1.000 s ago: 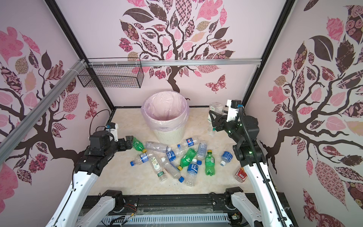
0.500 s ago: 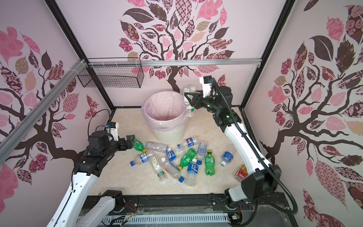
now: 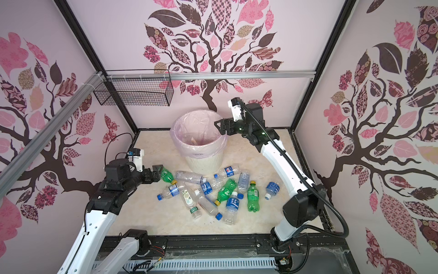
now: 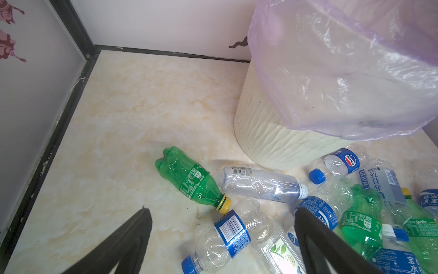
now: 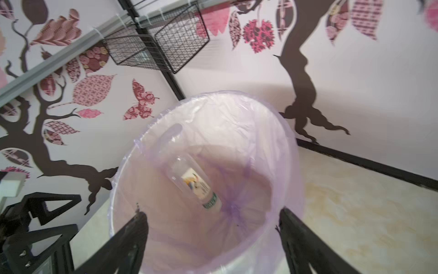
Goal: Throw the plastic bottles in the bin
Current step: 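Open the right gripper to drop the bottle into the bin, then move the right gripper back and grasp a blue-labelled water bottle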
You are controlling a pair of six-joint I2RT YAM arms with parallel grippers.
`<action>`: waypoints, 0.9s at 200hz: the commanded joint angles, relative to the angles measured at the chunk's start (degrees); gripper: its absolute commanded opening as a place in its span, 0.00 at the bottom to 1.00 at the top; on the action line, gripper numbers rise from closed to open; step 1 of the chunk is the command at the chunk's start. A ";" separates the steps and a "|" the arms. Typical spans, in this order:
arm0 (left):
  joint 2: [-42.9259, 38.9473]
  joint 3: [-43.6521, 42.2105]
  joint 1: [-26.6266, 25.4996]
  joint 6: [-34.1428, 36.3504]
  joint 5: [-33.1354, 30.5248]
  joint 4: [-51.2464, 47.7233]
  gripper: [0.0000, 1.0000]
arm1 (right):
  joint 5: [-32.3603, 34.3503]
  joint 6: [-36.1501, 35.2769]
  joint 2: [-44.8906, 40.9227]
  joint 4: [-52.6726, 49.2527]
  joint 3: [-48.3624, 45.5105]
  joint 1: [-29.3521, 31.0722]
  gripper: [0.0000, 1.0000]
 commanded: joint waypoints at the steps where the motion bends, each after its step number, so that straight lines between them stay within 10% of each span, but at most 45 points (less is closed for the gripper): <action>1: 0.29 2.18 0.22 -0.05 1.56 1.09 0.98 | 11.93 1.31 -10.03 -6.65 -1.48 -2.17 0.88; 54: 1.44 2.19 0.24 1.32 0.15 1.29 0.98 | 31.25 3.97 -20.28 -22.24 -13.40 -5.51 0.86; 180: 2.08 1.75 3.08 -0.77 1.52 3.01 0.98 | 43.25 15.81 -19.46 -19.84 -39.44 -6.47 0.91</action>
